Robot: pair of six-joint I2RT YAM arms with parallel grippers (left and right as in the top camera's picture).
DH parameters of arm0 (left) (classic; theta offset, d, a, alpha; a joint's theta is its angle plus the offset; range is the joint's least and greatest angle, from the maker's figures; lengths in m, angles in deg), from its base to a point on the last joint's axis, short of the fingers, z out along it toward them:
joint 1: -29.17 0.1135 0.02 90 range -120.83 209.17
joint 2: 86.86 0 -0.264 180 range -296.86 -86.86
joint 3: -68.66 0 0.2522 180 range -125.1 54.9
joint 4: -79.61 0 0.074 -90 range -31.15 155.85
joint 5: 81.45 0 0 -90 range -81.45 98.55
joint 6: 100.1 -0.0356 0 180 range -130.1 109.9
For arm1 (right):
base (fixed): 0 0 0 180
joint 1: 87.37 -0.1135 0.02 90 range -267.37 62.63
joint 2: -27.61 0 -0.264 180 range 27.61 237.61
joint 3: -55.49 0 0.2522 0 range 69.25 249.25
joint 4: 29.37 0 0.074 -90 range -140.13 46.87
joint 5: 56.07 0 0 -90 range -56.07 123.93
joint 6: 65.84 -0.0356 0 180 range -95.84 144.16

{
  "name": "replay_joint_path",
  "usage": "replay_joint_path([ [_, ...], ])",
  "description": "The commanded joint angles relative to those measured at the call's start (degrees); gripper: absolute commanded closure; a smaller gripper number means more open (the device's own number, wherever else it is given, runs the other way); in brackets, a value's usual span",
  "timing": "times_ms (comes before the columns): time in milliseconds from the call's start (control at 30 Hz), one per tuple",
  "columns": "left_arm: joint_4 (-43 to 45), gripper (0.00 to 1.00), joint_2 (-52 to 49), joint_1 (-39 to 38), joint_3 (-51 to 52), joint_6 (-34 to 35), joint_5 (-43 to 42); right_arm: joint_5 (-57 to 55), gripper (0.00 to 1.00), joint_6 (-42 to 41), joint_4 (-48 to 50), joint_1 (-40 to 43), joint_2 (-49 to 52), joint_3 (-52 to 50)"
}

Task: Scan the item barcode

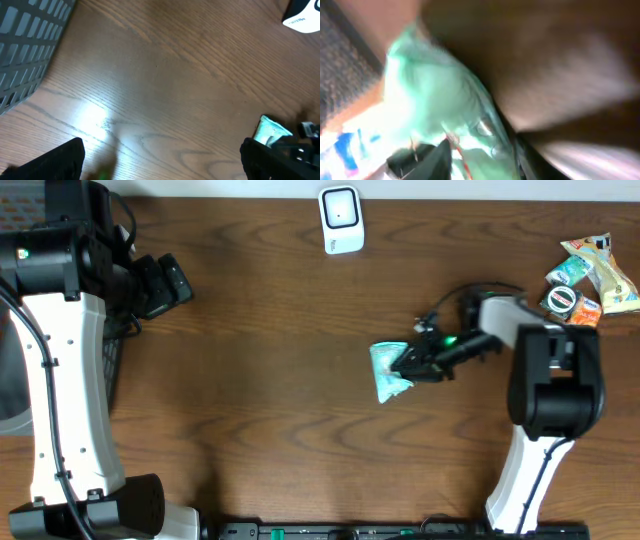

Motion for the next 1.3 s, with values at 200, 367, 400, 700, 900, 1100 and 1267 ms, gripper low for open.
replay_joint_path([
  [200,-0.17,0.02,0.48,0.13,-0.46,-0.13,0.31,-20.94,0.53,2.03,-22.03,1.33,-1.44,18.93],
  [367,-0.17,0.02,0.48,0.13,-0.46,-0.13,0.31,-26.21,0.99,3.21,-25.29,-7.96,-1.44,19.87],
  [400,-0.17,0.02,0.48,0.13,-0.46,-0.13,0.31,-28.26,0.99,0.81,-24.83,-10.01,-1.46,19.91],
  [700,-0.17,0.02,0.48,0.13,-0.46,-0.13,0.31,-34.18,0.99,-8.33,-17.53,-20.13,-2.38,19.67],
  [900,-0.17,0.02,0.48,0.13,-0.46,-0.13,0.31,-40.85,0.91,-14.86,-13.81,-22.73,-2.38,16.63],
  [1100,-0.17,0.02,0.48,0.13,-0.46,-0.13,0.31,-45.57,0.94,-17.59,-7.32,-22.69,-2.36,10.05],
  [1267,-0.17,0.02,0.48,0.13,-0.46,-0.13,0.31,-51.43,0.92,-19.58,-10.78,-21.59,-2.51,13.49],
])
